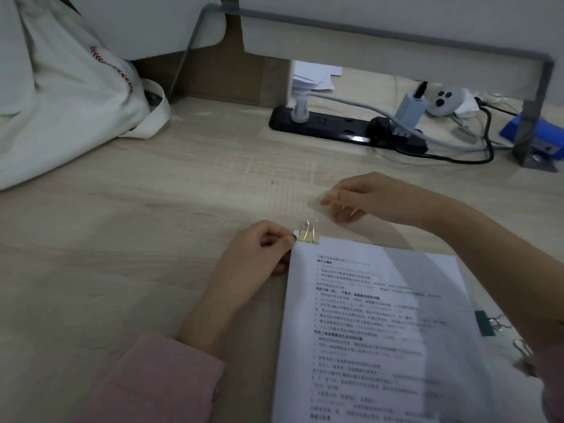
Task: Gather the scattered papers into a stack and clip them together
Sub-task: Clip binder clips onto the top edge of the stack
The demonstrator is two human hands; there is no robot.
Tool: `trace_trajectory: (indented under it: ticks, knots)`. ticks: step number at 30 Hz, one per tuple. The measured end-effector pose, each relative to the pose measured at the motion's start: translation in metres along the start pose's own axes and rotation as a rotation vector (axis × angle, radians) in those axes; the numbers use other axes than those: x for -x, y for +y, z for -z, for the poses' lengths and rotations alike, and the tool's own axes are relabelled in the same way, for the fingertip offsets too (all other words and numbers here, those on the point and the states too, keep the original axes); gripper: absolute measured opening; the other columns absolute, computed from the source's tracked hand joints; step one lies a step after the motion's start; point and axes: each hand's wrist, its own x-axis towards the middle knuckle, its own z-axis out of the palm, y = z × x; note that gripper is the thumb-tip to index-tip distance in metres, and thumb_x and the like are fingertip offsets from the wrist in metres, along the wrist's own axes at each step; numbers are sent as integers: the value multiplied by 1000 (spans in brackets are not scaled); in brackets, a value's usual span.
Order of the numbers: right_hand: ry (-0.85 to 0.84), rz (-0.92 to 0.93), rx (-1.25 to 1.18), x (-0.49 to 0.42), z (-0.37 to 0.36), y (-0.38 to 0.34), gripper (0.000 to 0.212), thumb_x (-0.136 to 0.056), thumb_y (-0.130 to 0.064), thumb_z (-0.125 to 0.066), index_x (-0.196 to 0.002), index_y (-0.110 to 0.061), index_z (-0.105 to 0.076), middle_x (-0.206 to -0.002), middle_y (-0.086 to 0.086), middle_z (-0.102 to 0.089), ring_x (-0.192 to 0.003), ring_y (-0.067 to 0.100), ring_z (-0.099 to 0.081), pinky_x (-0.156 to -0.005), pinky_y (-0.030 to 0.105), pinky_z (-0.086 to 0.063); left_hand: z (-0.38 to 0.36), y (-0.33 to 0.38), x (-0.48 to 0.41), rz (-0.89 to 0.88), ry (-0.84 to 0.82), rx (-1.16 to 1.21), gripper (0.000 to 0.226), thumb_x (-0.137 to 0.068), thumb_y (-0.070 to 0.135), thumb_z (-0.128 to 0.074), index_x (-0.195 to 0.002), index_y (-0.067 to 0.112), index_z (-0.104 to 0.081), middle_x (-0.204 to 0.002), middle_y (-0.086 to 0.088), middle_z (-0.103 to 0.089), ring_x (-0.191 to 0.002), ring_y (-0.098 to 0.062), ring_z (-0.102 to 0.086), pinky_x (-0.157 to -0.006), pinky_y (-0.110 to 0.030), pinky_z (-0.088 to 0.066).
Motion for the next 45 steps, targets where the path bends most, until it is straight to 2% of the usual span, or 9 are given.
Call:
trace_trajectory:
  ticks: [6,10,15,17,22,26,29,34,45]
  knots:
    - [295,-111,108,91,25,44,18,-92,-30,-49,-87,-29,-67,-90,-8,-68,-86,7,-63,-84,28,-49,-15,-10,26,-198,127,-230,27,-89,21,-56,-113,31,-54,-115,15,-57,-96,10,-53,-93,-26,-44]
    - [484,-241,223,159,21,78,12,-91,-31,-51,-87,-33,-62,-90,-12,-63,-81,0,-55,-69,23,-42,-31,-25,48,-321,63,-324,51,-90,29,-53,-137,30,-34,-147,7,-30,-135,-5,-30,-114,-30,-25]
    - [526,-307,279,193,-12,105,20,-85,-40,-58,-84,-21,-61,-84,-4,-58,-68,8,-55,-56,20,-39,-53,-44,70,-384,53,-815,102,-62,87,2,-147,31,-4,-148,18,19,-133,4,18,-109,-19,11]
    - [545,-292,292,191,-22,112,24,-88,-37,-55,-80,-15,-60,-82,0,-57,-65,11,-54,-54,20,-37,-55,-47,72,-381,73,-920,110,-54,84,22,-147,32,-1,-148,16,21,-133,1,22,-109,-22,16]
    - [593,-283,291,185,-28,114,26,-95,-27,-46,-85,-8,-61,-91,6,-54,-72,13,-49,-56,16,-35,-53,-44,74,-363,31,-998,109,-54,85,21,-147,31,4,-146,17,24,-135,-2,24,-109,-23,17]
    - [732,-184,159,189,-22,85,24,-94,-25,-47,-82,-11,-62,-94,0,-52,-72,3,-50,-58,15,-38,-42,-23,75,-270,-79,-1080,70,-90,62,-18,-149,28,-4,-158,5,12,-144,-12,17,-115,-31,11]
    - [611,-38,61,189,-27,54,22,-92,-29,-49,-80,-17,-63,-90,-8,-62,-80,3,-57,-74,22,-46,-40,-6,79,-343,-51,-924,55,-93,48,-36,-142,23,-33,-155,5,-20,-145,-10,-2,-117,-29,-2]
    - [356,141,-1,177,-47,13,20,-90,-28,-55,-74,-24,-67,-74,-12,-68,-73,-1,-61,-70,15,-47,-50,26,91,-284,-314,-304,13,-91,30,-52,-98,28,-63,-97,12,-67,-93,-3,-62,-83,-20,-47]
    - [307,85,-280,137,-34,14,20,-85,-31,-60,-100,-19,-65,-87,-3,-70,-76,10,-68,-73,24,-57,-48,40,63,-389,-298,-395,12,-92,20,-51,-84,27,-58,-72,15,-62,-67,7,-56,-75,-22,-50]
